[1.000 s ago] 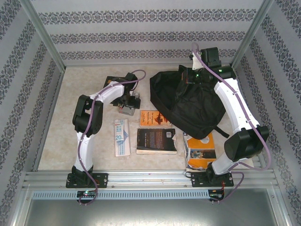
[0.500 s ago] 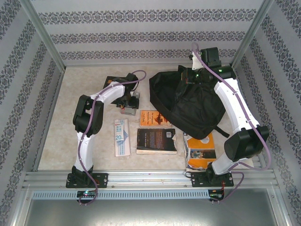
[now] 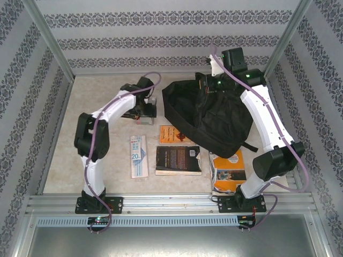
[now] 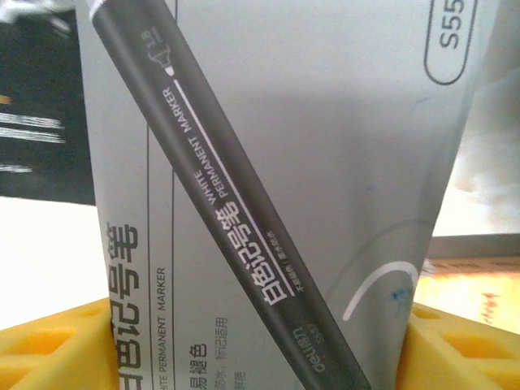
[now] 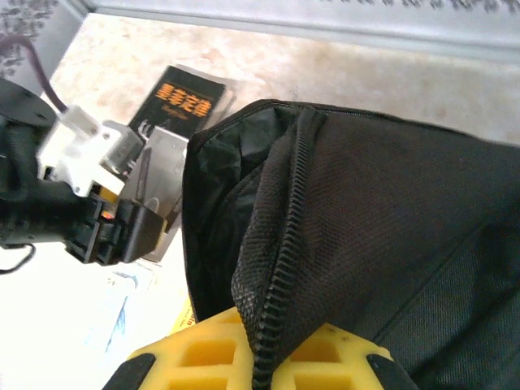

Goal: Pack the student bag

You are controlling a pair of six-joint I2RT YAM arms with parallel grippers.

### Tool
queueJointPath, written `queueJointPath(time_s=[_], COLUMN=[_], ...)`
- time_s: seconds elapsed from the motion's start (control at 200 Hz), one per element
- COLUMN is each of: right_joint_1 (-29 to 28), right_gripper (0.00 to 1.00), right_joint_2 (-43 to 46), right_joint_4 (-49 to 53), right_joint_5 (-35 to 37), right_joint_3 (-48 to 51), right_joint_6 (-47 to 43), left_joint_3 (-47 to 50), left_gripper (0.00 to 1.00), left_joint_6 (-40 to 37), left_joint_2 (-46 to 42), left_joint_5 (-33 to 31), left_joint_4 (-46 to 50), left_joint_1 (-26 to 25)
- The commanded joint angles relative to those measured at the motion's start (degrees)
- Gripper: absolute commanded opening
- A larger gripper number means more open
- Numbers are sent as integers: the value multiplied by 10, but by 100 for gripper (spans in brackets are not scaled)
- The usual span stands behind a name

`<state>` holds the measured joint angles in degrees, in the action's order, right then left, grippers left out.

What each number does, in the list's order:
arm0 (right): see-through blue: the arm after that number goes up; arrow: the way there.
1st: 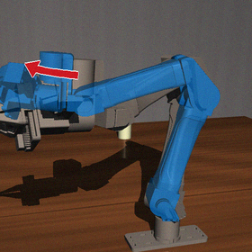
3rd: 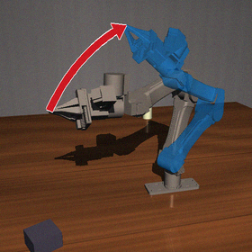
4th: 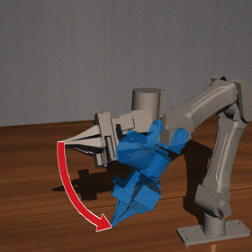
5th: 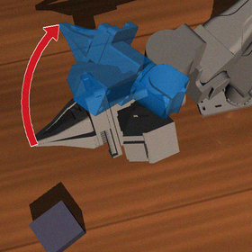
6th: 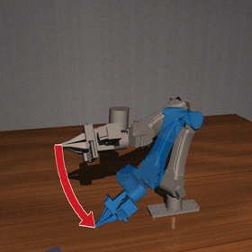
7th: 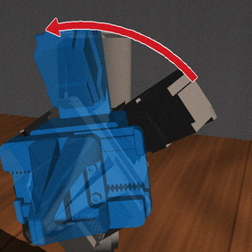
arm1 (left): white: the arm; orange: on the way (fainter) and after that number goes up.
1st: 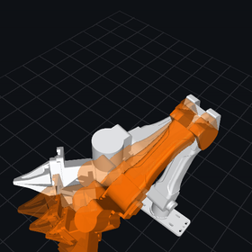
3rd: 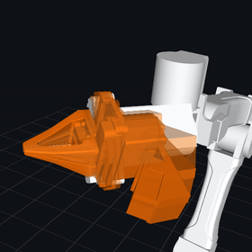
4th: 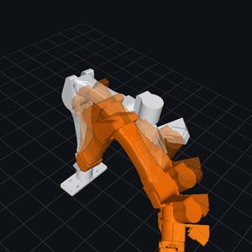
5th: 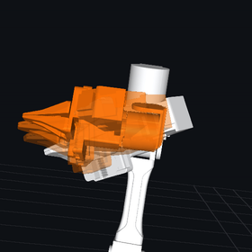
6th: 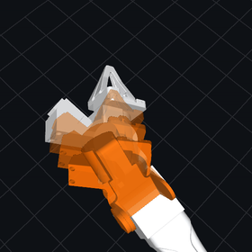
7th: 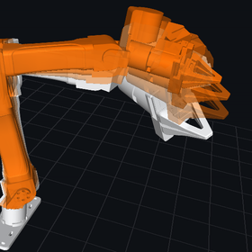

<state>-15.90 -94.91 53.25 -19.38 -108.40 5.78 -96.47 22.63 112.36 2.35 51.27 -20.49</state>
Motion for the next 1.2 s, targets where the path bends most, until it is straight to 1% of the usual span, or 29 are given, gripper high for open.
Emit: queueJointPath(time_s=[0.0, 0.06, 0.15, 0.245, 0.335, 0.45, 0.545, 0.615, 0.684, 0.829, 1.044, 1.194], right_joint_1=[-21, -32, -64, -86, -96, -106, -108, -107, -101, -70, -27, -18], right_gripper=[0, 0, 0, 0, 0, 0, 0, 0, 0, 0, 0, 0], right_joint_2=[-3, -2, -5, -5, 5, 38, 75, 107, 137, 192, 239, 247], right_joint_4=[-7, -7, 14, 33, 42, 31, -1, -40, -80, -159, -223, -236], right_joint_5=[-15, -23, 52, 101, 108, 108, 84, 69, 50, -30, -131, -155], right_joint_3=[-71, -74, -87, -78, -47, 17, 76, 123, 166, 240, 302, 323], right_joint_6=[-78, -125, -203, -267, -302, -318, -301, -267, -227, -135, -46, -30], left_joint_3=[16, 29, 51, 67, 74, 69, 56, 62, 88, 158, 178, 156], left_gripper=[74, 74, 75, 75, 75, 74, 74, 74, 74, 73, 71, 71], left_joint_6=[23, 23, 23, 24, 24, 32, 38, 57, 87, 154, 199, 218], left_joint_2=[-93, -131, -191, -248, -290, -320, -323, -321, -317, -297, -251, -205], left_joint_5=[-22, -33, -43, -44, -33, 5, 32, 62, 105, 167, 193, 197], left_joint_4=[21, 25, 26, 33, 41, 46, 48, 37, 0, -95, -170, -178], left_joint_1=[17, 19, 19, 19, 18, 15, 1, -15, -33, -58, -89, -121])
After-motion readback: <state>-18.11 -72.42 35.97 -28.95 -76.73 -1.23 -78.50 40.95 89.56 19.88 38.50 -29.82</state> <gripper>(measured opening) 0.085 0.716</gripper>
